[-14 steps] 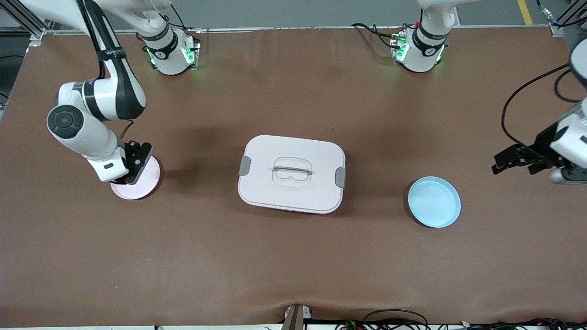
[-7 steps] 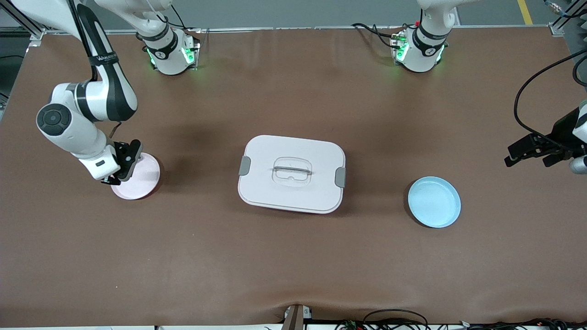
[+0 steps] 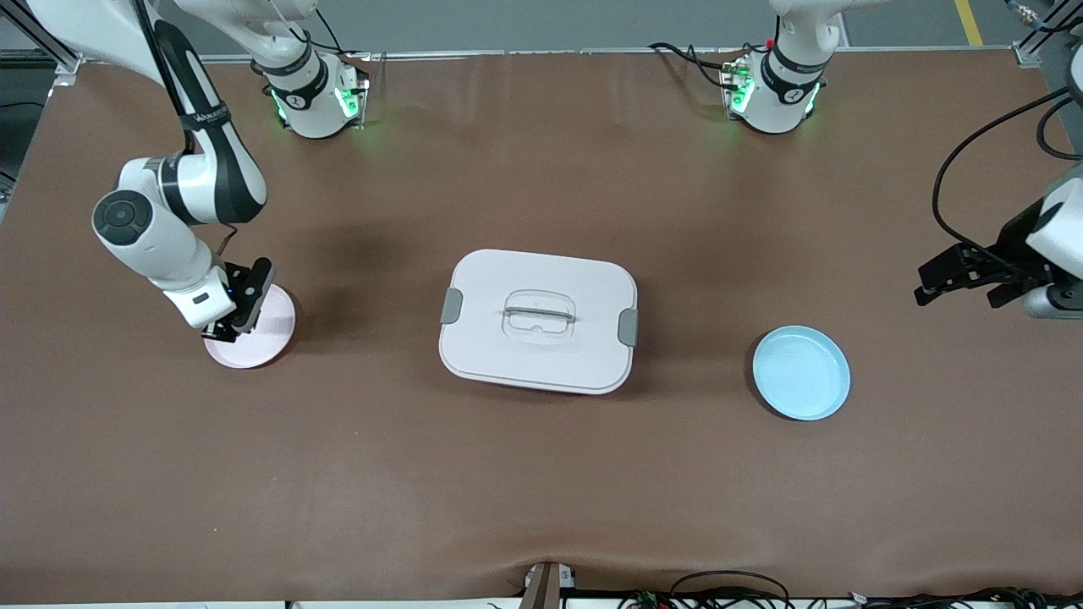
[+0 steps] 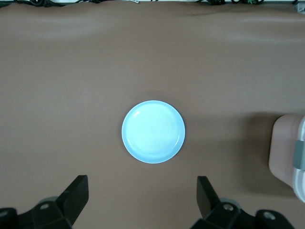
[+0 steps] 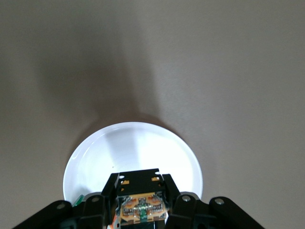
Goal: Transfer orange switch to right arm and place
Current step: 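Lower the switch onto the white plate with the right gripper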
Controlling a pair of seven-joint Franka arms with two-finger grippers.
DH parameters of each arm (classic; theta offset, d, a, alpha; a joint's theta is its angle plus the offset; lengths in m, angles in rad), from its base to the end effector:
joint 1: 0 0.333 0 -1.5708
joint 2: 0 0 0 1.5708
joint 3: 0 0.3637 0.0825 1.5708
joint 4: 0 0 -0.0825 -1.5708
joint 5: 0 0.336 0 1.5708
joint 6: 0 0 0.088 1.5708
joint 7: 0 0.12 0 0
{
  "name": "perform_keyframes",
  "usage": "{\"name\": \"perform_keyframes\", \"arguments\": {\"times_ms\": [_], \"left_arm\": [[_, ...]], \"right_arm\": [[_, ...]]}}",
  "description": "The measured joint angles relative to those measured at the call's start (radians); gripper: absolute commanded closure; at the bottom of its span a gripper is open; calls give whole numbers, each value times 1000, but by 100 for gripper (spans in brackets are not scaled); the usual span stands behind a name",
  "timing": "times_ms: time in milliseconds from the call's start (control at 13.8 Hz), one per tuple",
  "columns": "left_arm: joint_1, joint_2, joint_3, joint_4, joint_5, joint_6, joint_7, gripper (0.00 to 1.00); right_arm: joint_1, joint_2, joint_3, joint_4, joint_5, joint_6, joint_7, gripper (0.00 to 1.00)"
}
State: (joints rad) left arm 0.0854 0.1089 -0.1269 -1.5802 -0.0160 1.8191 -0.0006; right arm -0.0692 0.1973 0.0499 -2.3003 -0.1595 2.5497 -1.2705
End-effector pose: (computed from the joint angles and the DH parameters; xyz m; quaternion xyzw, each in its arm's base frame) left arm 0.5671 -0.0207 0.6208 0.9976 -0.0181 0.0651 0.0161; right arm 0.5139 -0.0095 0.3391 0.7703 0.6358 -0.0037 0.0489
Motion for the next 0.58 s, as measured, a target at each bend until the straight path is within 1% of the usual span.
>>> {"name": "perform_keyframes", "arguments": {"times_ms": [145,217,579], "left_arm": [[-92,0,87,0,4,0,0,0],[-108,0,103,0,4,0,0,0],[-111,-1,112,2,4,0,-40,0]], "right_arm": [[-6,12,-2,-10,0,5,-32,100],[-11,20,-2,-11,0,8,-45,100],[-31,63,-2,-14,-48,44,-58,100]]}}
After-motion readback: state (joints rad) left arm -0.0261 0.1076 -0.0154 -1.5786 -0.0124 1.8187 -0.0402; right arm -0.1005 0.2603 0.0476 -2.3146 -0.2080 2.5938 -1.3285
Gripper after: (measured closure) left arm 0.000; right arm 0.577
